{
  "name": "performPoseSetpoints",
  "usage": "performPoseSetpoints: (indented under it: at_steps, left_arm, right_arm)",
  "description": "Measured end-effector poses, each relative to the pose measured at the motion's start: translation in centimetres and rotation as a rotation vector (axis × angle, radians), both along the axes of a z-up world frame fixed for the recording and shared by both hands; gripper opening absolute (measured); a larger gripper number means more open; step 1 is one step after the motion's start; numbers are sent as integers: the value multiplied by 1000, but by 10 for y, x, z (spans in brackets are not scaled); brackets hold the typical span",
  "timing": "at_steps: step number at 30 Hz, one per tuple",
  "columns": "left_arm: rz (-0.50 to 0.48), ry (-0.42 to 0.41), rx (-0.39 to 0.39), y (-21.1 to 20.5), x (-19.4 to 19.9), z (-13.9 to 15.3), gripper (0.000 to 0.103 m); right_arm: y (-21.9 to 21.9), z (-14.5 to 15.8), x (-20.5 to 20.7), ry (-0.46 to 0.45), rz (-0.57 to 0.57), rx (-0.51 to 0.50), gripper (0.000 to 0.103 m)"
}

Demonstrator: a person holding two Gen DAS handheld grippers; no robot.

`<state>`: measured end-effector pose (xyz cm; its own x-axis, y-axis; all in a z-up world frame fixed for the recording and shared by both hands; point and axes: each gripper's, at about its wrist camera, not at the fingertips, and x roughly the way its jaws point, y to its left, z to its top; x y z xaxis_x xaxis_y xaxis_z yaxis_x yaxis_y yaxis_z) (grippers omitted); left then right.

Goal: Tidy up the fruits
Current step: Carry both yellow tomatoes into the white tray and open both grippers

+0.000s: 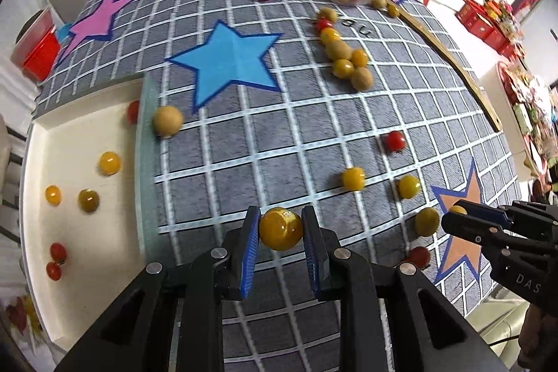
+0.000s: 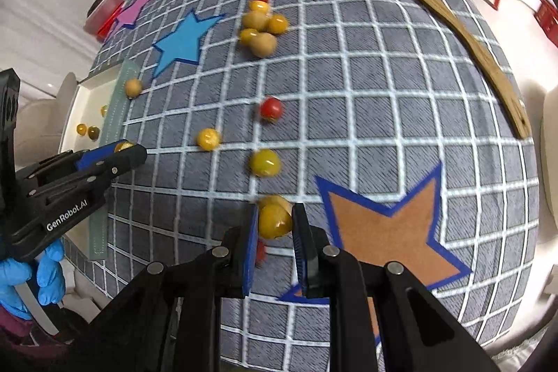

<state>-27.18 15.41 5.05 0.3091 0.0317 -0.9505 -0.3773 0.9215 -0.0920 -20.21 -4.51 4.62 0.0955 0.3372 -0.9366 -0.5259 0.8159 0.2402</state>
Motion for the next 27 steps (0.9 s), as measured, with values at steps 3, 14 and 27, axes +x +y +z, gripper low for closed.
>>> performPoseSetpoints:
  at_steps: [3,14,27]
  left_arm:
    - [35,-6,1,12,-10,2,26]
    - [195,-2,16,62,-66,3,26]
    - [427,29,60,123,-149,-7,26]
  right_arm:
    - [17,4,-1,-6,33,4,21]
    - [98,16,-13,-22,176,37,21]
    - [218,16,-51,-14,413,80,21]
